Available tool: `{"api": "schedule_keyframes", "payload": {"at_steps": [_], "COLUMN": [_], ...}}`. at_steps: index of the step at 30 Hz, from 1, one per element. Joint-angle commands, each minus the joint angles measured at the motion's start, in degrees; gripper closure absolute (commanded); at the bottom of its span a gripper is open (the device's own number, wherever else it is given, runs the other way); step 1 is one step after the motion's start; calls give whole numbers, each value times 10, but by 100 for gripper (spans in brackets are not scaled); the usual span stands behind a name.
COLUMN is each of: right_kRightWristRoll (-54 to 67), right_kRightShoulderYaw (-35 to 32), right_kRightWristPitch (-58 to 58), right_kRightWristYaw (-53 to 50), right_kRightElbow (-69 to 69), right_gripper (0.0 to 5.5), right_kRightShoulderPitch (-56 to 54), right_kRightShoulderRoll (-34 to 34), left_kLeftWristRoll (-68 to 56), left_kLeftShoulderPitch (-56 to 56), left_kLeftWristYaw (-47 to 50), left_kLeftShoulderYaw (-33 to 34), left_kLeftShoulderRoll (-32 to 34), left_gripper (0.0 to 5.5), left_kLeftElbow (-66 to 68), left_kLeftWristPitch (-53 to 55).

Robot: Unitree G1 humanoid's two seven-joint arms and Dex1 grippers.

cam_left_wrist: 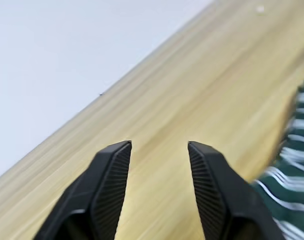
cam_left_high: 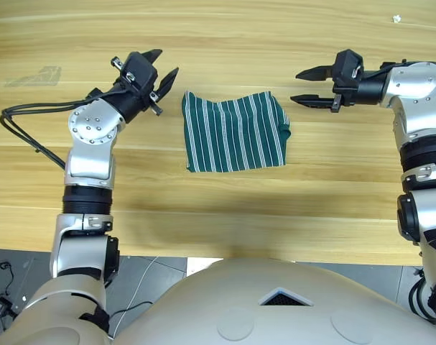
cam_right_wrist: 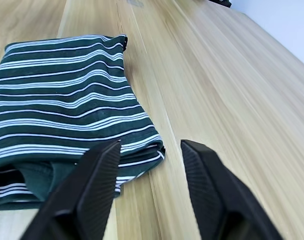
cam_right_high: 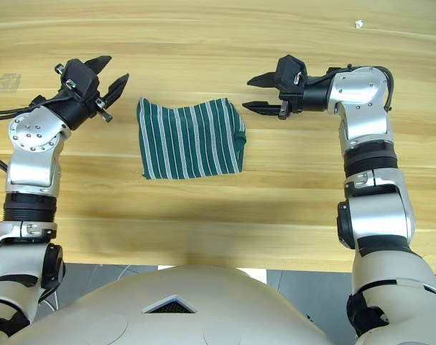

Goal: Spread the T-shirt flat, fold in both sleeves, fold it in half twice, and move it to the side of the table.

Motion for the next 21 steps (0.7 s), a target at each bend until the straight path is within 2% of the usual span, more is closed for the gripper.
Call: {"api": "schedule_keyframes", "payload": {"at_steps": [1, 3, 5, 12, 15, 18, 21], "right_kRightWristRoll": [17, 20, -28, -248, -324, -431, -453], "right_kRightShoulderYaw": [-19, -15, 18, 135, 172, 230, 233], "right_kRightWristPitch": [-16, -26, -71, -210, -223, -182, -151], "right_kRightWristYaw": [-34, -63, -114, -306, -383, -532, -612], "right_kRightElbow": [-56, -99, -102, 63, 150, 239, 295], "right_gripper": [253, 231, 230, 230, 230, 230, 230], "right_kRightShoulderPitch": [19, 31, 40, 7, -19, -64, -78], "right_kRightShoulderRoll": [42, 84, 129, 195, 192, 166, 121], "left_kLeftWristRoll": [-14, -20, -30, -29, -30, -33, -25], "left_kLeftShoulderPitch": [21, 21, 34, 101, 127, 133, 142], "left_kLeftWristYaw": [96, 155, 198, 220, 213, 215, 215], "left_kLeftShoulderYaw": [68, 109, 137, 107, 99, 94, 79], "left_kLeftShoulderRoll": [-33, -51, -75, -141, -152, -164, -175], "left_gripper": [271, 248, 242, 242, 242, 242, 242], "left_kLeftElbow": [-2, -22, -68, -169, -184, -182, -182], "left_kLeftWristPitch": [7, 2, 1, -8, -11, -6, -8]}}
